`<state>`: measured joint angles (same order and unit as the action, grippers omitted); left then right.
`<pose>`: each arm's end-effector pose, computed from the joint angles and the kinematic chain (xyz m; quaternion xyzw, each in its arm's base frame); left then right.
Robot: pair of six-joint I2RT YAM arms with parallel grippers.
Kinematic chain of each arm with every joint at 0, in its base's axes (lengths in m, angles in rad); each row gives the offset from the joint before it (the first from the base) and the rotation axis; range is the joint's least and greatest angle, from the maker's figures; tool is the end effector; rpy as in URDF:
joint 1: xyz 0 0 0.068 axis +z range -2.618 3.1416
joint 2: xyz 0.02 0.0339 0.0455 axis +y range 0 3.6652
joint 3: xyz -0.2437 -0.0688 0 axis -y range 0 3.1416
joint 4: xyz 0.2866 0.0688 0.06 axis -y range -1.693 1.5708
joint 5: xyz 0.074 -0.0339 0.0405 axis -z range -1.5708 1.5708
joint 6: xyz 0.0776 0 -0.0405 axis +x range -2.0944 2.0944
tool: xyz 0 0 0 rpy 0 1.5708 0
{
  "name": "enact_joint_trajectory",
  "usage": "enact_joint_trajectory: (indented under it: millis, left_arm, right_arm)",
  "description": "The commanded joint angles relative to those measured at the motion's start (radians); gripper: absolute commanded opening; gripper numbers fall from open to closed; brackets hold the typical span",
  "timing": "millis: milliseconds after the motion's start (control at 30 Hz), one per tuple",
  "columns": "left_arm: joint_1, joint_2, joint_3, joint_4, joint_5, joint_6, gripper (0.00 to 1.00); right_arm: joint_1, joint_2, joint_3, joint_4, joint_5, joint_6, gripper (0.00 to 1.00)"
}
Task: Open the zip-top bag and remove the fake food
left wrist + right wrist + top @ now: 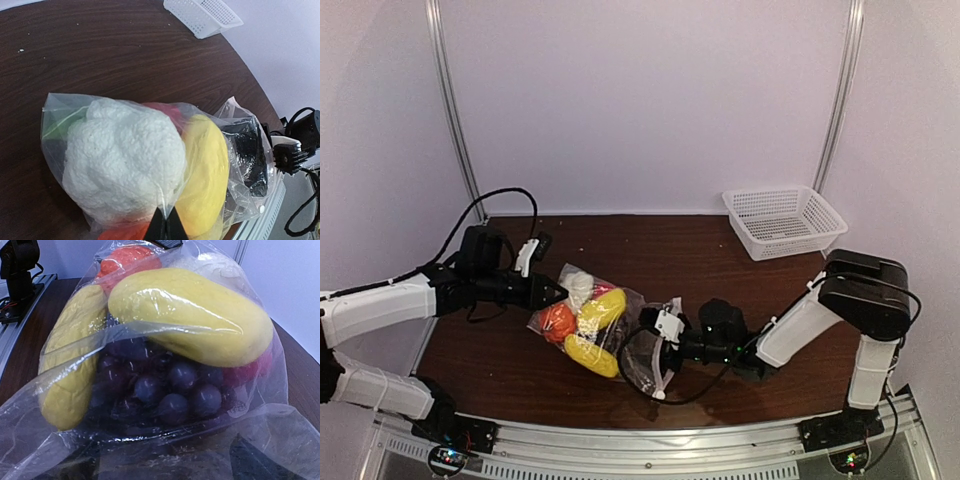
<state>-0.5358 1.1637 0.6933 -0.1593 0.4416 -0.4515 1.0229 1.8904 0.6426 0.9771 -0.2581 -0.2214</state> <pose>0.2605 -0.1933 0.1760 0.1359 0.8647 -0.3815 0.2971 0.1852 0.3416 0.0523 -0.5234 0.5961 0.3285 0.5127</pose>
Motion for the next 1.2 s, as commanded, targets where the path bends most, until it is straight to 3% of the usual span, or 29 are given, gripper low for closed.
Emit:
enact_joint_trajectory:
  millis: [0, 167, 400, 533, 600, 667, 800, 1167]
  left_arm:
    - [0.001, 0.055, 0.002, 0.085, 0.049, 0.013, 0.00]
    - [0.002, 0.105, 0.009, 0.114, 0.065, 0.021, 0.00]
    - [0.001, 0.165, 0.023, 0.153, 0.091, 0.022, 0.00]
    - [0.001, 0.188, 0.028, 0.154, 0.107, 0.024, 0.00]
    - [0.002, 0.185, 0.024, 0.153, 0.103, 0.024, 0.00]
    - [0.002, 0.173, 0.017, 0.153, 0.087, 0.019, 0.00]
    - [0.015, 0.125, -0.003, 0.155, 0.017, -0.003, 0.00]
    - [0.086, 0.001, -0.051, 0.142, -0.193, -0.086, 0.00]
  right_arm:
    - [-0.004, 0.051, 0.049, -0.066, 0.041, 0.010, 0.91]
    - [-0.006, 0.112, 0.143, -0.109, 0.017, -0.014, 0.91]
    - [-0.007, 0.183, 0.239, -0.142, -0.047, -0.043, 0.82]
    - [-0.007, 0.218, 0.301, -0.199, -0.068, -0.040, 0.95]
    - [-0.007, 0.228, 0.313, -0.217, -0.058, -0.036, 0.95]
    - [-0.012, 0.231, 0.309, -0.227, -0.046, -0.027, 0.86]
    - [-0.028, 0.205, 0.253, -0.193, -0.027, 0.011, 0.56]
    - [-0.043, 0.045, 0.100, -0.201, -0.012, 0.034, 0.09]
